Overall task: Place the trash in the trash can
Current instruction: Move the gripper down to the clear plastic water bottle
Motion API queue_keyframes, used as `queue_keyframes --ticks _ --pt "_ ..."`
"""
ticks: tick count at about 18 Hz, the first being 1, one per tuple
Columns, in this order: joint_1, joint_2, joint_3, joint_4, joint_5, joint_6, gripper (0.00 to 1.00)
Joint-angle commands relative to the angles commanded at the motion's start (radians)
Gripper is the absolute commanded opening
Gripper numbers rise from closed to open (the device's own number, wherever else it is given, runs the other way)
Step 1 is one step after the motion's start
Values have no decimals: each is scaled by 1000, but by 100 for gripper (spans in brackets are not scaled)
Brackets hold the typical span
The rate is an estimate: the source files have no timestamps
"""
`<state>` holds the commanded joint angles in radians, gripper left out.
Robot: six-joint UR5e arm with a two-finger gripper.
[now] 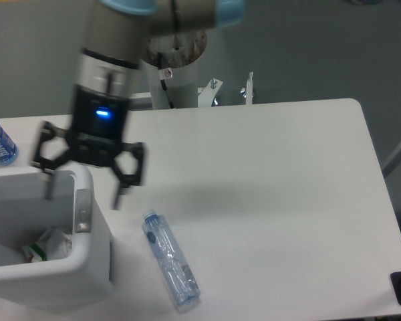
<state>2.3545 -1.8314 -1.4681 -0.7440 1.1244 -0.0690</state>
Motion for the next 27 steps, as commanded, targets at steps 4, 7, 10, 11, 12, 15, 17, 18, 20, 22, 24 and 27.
queue_keyframes --ticks 4,7,10,11,12,15,17,18,20,22,24,27 --pt "22 -109 21 0 130 8 100" --pt "19 -192 69 2 274 28 100" --pt "17 -242 74 2 275 28 100" --pt "17 -261 75 2 275 28 100" --pt "17 -281 75 2 275 28 100" --pt "2 -353 74 2 276 32 100" --pt "-6 -373 77 2 278 34 100" --pt "-7 -378 77 3 278 34 100" --pt "-14 -394 77 3 278 34 100" --pt "-26 -413 78 3 279 37 100" --pt "-30 -424 78 3 279 41 100" --pt "-50 -439 77 3 279 93 100"
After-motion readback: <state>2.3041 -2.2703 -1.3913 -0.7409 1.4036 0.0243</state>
